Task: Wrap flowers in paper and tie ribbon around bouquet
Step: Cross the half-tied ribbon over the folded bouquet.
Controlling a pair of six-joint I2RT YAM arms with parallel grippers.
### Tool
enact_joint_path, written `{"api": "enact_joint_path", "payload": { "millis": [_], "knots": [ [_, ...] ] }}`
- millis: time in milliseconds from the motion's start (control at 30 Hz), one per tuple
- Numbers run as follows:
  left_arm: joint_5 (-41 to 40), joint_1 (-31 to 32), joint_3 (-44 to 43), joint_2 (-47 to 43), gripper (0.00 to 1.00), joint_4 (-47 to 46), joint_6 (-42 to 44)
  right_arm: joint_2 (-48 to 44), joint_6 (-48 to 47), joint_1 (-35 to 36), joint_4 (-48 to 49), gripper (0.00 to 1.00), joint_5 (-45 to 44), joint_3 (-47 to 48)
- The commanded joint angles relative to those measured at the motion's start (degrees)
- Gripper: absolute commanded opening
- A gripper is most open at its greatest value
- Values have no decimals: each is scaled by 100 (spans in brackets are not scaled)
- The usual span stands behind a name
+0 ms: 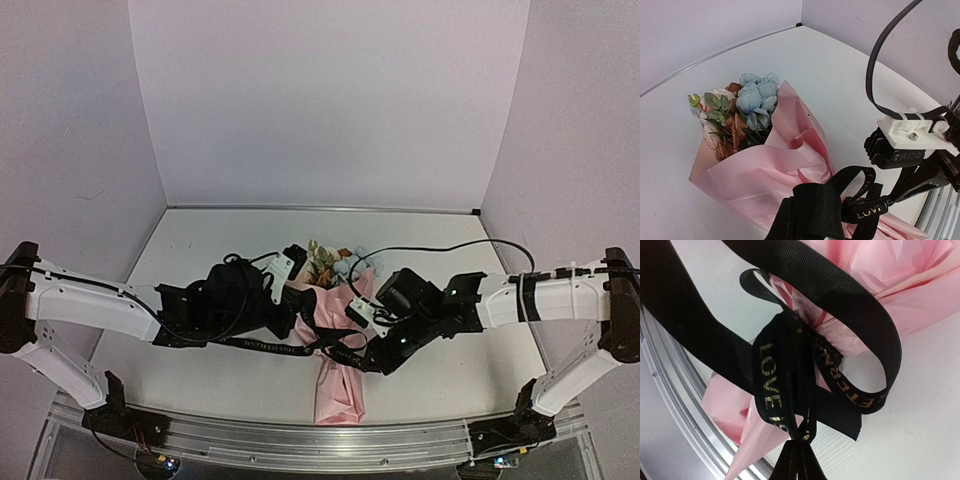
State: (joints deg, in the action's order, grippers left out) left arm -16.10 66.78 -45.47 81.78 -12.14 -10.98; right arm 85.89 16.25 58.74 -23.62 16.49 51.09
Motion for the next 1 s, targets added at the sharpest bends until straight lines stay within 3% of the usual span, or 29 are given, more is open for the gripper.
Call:
{"api": "enact_joint_path", "payload": {
  "millis": [0, 467, 767, 967],
  "knots": [
    [301, 40, -464, -46, 0, 330, -479, -299, -313, -227, -723, 0, 107, 595],
    [534, 733, -1108, 630, 0, 842, -1790, 627, 336, -1425, -1004, 0, 1619, 1787],
    [1243, 1273, -2472, 1839, 4, 1499, -625, 1303, 599, -1697, -1104, 0, 2190, 2467],
    [1465, 1344, -3343, 2658, 11, 1987, 133, 1494, 675, -1723, -1177, 0, 2375, 2646]
  ]
}}
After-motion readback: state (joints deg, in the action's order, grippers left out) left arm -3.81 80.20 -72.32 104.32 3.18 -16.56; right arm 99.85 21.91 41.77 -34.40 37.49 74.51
